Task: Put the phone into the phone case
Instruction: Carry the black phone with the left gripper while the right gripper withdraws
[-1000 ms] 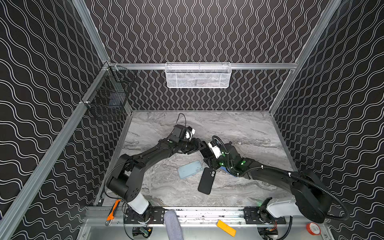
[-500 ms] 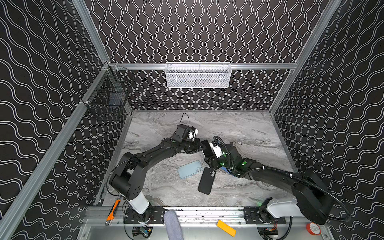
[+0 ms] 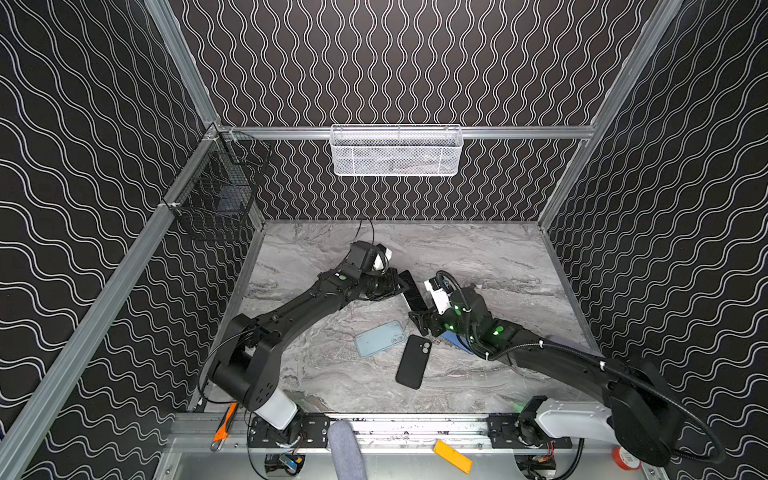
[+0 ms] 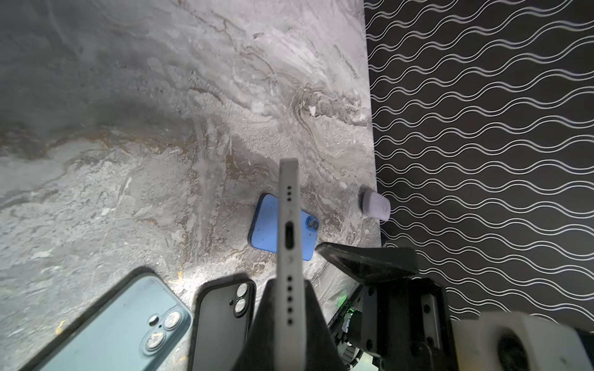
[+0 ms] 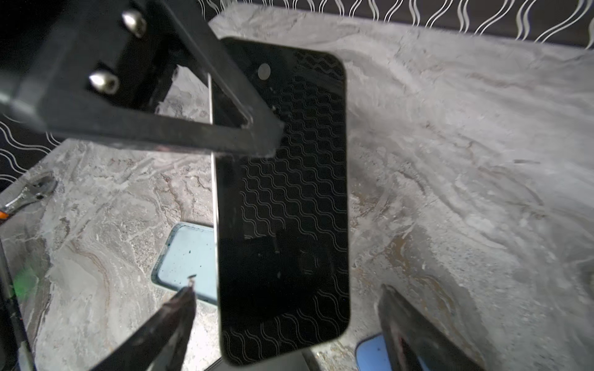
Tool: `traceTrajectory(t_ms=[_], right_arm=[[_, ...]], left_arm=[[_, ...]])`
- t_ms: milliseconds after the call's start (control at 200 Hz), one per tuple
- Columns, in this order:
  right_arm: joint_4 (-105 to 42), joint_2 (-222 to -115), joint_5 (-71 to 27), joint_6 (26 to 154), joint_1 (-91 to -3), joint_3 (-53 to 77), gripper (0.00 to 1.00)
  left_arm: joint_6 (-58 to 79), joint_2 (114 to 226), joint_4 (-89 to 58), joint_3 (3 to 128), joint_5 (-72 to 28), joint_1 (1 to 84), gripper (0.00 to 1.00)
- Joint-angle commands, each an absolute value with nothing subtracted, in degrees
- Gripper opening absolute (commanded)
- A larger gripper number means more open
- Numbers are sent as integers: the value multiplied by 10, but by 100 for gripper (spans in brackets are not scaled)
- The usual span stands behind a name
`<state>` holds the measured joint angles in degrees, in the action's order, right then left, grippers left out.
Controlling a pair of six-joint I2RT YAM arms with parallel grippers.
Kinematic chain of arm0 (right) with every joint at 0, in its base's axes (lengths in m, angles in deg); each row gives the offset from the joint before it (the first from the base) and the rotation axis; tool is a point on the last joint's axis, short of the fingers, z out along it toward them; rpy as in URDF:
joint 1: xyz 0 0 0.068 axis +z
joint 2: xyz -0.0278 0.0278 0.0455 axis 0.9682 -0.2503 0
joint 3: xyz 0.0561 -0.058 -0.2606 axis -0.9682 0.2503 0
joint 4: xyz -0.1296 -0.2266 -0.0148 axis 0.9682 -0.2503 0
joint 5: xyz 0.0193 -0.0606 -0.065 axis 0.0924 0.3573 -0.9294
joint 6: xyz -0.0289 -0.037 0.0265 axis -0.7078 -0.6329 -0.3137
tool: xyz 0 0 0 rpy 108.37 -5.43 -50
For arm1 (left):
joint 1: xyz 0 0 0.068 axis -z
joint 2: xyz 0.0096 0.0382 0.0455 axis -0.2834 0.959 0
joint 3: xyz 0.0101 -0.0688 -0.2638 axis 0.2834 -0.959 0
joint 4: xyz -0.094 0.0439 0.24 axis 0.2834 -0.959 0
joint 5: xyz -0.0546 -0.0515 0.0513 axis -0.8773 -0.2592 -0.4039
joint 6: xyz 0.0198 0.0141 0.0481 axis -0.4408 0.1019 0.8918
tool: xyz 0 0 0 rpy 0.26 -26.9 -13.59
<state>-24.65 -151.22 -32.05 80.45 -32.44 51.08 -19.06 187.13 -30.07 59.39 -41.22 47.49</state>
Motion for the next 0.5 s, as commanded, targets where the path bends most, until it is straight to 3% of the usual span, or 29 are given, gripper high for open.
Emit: traceTrajectory(t_ms=[0, 180, 325, 495], right_arm=[[-223, -1475, -328, 824, -334, 522, 91], [-185, -1410, -221, 904, -417, 545, 92], [-98, -1394, -58, 1047, -532, 578, 90], [47, -1407, 48, 1208, -578, 615, 86]], left_arm=[[-179, 1860, -273, 605, -425, 464, 0], [-222, 1837, -159, 569, -473, 428, 0], [-325, 1827, 8, 523, -516, 398, 0], [-462, 1838, 210, 481, -524, 394, 0]])
